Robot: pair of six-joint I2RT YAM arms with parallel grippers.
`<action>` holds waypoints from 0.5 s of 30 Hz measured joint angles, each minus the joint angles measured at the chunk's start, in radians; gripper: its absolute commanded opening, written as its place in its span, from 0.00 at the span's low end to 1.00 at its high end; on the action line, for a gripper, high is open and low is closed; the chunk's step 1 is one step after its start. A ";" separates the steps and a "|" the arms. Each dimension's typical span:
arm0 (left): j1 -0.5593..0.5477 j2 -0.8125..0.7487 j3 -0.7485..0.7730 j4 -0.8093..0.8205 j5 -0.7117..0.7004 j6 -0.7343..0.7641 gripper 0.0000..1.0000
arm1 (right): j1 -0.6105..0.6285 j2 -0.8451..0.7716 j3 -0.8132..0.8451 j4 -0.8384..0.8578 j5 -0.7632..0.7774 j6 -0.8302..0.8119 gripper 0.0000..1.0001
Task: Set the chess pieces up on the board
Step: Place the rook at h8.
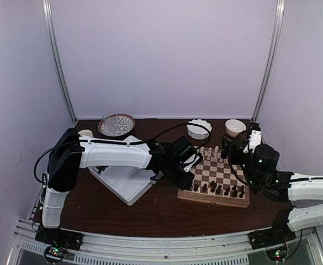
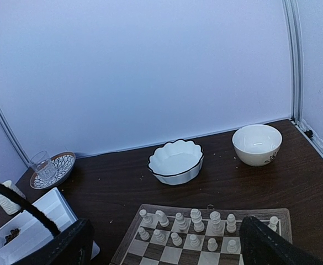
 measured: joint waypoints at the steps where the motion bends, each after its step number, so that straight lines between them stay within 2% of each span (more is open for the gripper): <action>1: 0.000 0.000 0.000 0.000 0.000 0.000 0.27 | 0.000 0.000 0.000 0.000 0.000 0.000 0.95; 7: -0.002 -0.037 -0.027 -0.003 -0.005 0.000 0.34 | 0.000 0.003 0.000 0.000 -0.002 0.000 0.95; 11: -0.002 -0.143 -0.091 -0.009 -0.032 0.000 0.38 | -0.001 0.003 0.000 -0.001 -0.003 0.000 0.95; 15: -0.002 -0.285 -0.157 -0.023 -0.106 0.009 0.37 | -0.001 0.003 0.000 -0.001 -0.005 0.000 0.96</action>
